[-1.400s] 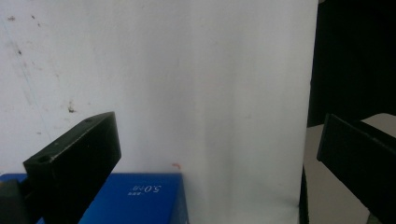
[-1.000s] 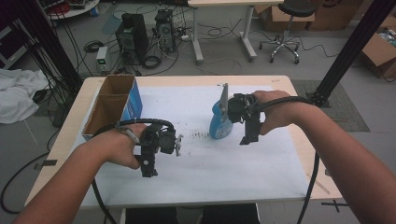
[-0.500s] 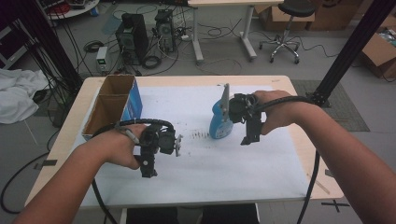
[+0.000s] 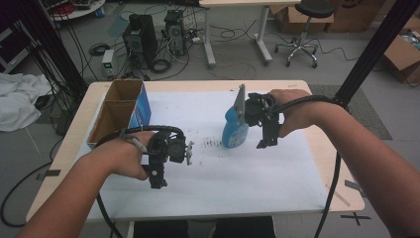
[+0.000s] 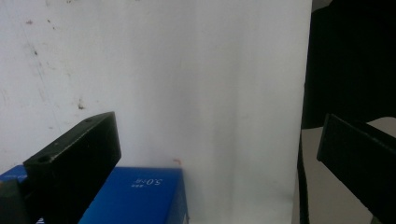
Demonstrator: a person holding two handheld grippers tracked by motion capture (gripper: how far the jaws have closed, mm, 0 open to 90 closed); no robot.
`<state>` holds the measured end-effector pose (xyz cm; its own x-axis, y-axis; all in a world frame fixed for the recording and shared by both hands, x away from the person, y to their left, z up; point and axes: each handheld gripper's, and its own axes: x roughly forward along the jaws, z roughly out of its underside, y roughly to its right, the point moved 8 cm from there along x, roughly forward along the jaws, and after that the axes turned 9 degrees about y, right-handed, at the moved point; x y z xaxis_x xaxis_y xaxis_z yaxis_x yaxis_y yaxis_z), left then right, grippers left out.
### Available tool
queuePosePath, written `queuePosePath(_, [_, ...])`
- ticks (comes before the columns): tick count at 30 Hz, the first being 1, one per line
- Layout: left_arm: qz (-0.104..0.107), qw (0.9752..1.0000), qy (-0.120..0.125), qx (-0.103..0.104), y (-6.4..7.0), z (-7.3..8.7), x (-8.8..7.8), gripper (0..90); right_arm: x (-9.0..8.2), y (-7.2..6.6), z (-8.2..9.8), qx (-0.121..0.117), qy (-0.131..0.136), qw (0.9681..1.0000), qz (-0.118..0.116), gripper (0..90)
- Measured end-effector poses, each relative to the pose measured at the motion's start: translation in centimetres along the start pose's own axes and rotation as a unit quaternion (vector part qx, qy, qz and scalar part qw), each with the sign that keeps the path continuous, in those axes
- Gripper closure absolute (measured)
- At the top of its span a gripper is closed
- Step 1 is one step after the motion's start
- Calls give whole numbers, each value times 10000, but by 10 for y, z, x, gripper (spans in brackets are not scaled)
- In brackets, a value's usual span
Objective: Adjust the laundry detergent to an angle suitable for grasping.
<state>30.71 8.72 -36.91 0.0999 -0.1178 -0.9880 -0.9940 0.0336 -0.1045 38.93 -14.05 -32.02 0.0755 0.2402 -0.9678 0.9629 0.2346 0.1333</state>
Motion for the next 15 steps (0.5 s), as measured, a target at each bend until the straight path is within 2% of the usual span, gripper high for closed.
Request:
queuePosePath(4, [-8,10000,-21,-40,1,0,-1,1,-3,8,-3,-145,-4,9999,61,0])
queuePosePath(12, [-40,9998,-41,-189,1,2,-5,0,-11,23,-10,-335,72,9994,8,0])
queuePosePath(13, [-53,9998,-33,-206,1,2,-6,1,-13,27,-11,-440,46,9990,32,0])
queuePosePath(15, [-75,9997,-41,-244,1,3,-7,1,-13,31,-11,-491,11,9988,29,0])
